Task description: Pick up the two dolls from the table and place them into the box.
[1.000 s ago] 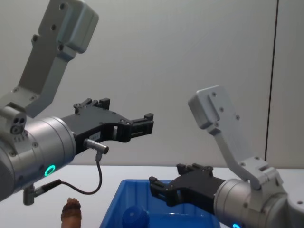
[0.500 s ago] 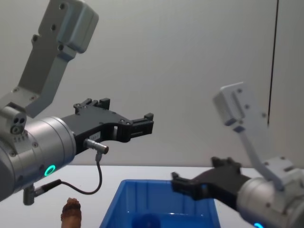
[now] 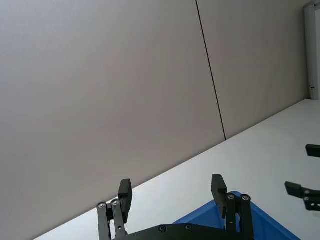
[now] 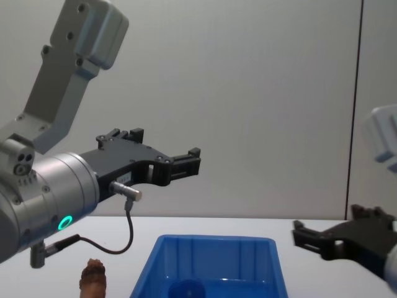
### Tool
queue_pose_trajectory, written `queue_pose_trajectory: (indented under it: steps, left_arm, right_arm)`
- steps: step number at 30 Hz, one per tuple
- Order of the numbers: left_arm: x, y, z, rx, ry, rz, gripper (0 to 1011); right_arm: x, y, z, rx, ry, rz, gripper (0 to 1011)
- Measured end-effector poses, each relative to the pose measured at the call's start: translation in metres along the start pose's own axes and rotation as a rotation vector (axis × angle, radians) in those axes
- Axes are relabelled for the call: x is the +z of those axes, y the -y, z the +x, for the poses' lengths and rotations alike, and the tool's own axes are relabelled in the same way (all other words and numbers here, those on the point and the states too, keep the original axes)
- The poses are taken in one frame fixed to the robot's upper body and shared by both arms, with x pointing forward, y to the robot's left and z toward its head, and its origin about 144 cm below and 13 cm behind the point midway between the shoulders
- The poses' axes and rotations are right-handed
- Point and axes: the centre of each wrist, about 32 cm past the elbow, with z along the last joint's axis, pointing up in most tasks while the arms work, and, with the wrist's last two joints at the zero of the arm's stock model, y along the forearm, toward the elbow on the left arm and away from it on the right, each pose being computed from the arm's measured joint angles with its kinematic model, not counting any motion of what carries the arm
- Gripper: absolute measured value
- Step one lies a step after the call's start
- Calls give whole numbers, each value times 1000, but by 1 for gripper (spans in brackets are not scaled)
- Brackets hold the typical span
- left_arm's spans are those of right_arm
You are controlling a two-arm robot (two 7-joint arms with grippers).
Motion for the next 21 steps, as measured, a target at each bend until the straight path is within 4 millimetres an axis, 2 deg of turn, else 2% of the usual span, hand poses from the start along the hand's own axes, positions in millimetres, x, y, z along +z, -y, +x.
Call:
queue_pose_trajectory:
  steps: [10,21]
  left_arm:
    - [0,0,0,0,0,4,1001]
    - [2,-3,-2,52,-30,64,1001]
  right_arm:
    - [-2,15,12,-63,-7,-3,1001]
    - [-2,21,17,-89,-8,-2,1001]
